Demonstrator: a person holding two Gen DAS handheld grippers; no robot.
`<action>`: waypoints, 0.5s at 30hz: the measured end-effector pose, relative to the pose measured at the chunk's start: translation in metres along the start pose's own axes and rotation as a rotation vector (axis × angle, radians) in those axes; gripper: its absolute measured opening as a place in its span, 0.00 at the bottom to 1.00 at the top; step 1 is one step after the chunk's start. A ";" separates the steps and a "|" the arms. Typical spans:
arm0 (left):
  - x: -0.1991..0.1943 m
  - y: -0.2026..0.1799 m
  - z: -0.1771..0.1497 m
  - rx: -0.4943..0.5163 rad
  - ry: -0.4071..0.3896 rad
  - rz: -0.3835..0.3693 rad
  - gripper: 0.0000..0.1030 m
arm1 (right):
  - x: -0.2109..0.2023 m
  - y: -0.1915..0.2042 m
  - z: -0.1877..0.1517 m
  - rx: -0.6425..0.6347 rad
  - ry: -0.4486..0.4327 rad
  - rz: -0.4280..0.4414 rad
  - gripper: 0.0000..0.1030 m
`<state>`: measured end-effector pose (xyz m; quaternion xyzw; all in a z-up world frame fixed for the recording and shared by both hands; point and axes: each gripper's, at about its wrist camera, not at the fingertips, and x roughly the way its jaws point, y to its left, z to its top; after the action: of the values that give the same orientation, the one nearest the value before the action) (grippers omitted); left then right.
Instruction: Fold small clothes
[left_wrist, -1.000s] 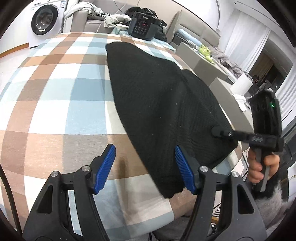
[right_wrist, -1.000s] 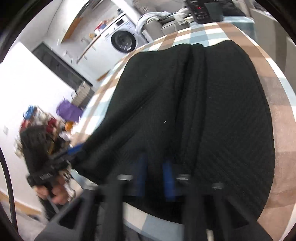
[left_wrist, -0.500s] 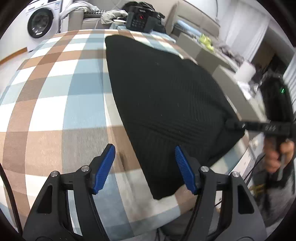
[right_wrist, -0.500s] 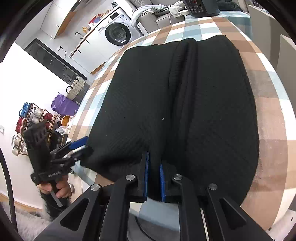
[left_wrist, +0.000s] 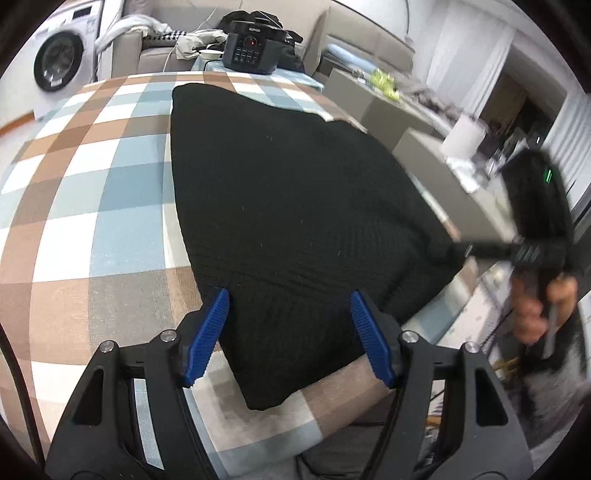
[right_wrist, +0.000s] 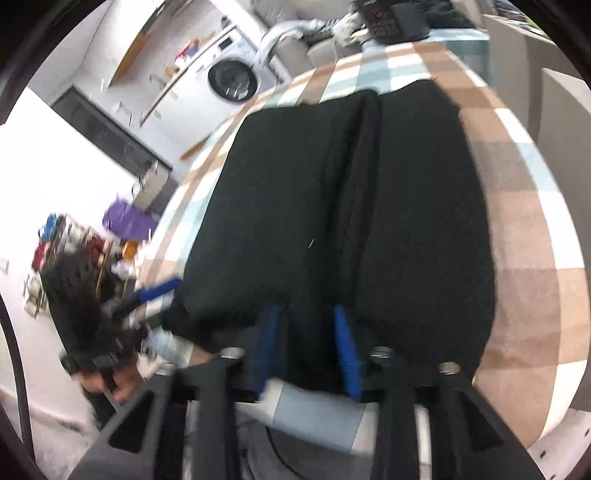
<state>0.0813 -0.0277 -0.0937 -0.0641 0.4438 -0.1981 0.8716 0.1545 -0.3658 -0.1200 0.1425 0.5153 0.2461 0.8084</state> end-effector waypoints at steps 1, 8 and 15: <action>0.003 -0.002 -0.003 0.016 0.013 0.014 0.64 | -0.001 0.000 0.002 0.008 -0.002 0.002 0.37; 0.002 0.019 -0.008 -0.050 0.026 0.007 0.64 | 0.009 0.021 -0.010 -0.133 0.037 0.073 0.37; -0.003 0.025 -0.004 -0.067 0.017 0.013 0.64 | 0.004 0.032 -0.003 -0.180 0.061 0.007 0.08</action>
<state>0.0842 -0.0039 -0.1011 -0.0885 0.4580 -0.1780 0.8665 0.1450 -0.3367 -0.1094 0.0633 0.5150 0.2986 0.8010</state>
